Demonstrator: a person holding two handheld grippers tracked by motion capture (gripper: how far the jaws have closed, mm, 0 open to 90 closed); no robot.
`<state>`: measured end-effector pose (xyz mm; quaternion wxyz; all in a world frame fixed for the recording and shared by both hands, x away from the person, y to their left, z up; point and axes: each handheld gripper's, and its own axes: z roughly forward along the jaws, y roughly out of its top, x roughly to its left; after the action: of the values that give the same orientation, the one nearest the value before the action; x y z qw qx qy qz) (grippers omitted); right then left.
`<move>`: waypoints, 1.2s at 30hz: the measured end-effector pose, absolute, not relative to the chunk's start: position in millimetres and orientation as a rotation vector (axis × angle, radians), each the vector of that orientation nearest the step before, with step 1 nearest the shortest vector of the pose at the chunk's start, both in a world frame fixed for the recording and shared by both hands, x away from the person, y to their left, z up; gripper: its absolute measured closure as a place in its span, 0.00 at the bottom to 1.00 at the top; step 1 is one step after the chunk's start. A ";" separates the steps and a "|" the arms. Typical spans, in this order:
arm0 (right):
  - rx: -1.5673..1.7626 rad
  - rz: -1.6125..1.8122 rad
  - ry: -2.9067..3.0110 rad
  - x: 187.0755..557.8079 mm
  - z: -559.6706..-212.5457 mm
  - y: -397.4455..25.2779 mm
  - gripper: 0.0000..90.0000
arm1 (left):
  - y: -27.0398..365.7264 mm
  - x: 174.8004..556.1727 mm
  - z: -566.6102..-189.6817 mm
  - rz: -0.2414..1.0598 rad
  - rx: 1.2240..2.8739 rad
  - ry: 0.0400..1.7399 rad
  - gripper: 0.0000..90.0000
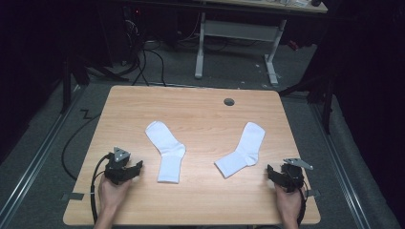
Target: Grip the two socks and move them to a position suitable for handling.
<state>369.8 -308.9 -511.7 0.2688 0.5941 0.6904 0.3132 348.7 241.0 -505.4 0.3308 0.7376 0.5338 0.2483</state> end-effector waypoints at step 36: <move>1.601 0.842 1.861 369.9 -511.7 -308.5 0.35 | 178.1 396.6 -480.1 0.542 2.012 1.195 0.60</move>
<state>369.9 -308.5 -511.7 0.2696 0.5939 0.6906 0.3125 396.6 178.1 -480.1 0.3615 0.7809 0.4639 0.2105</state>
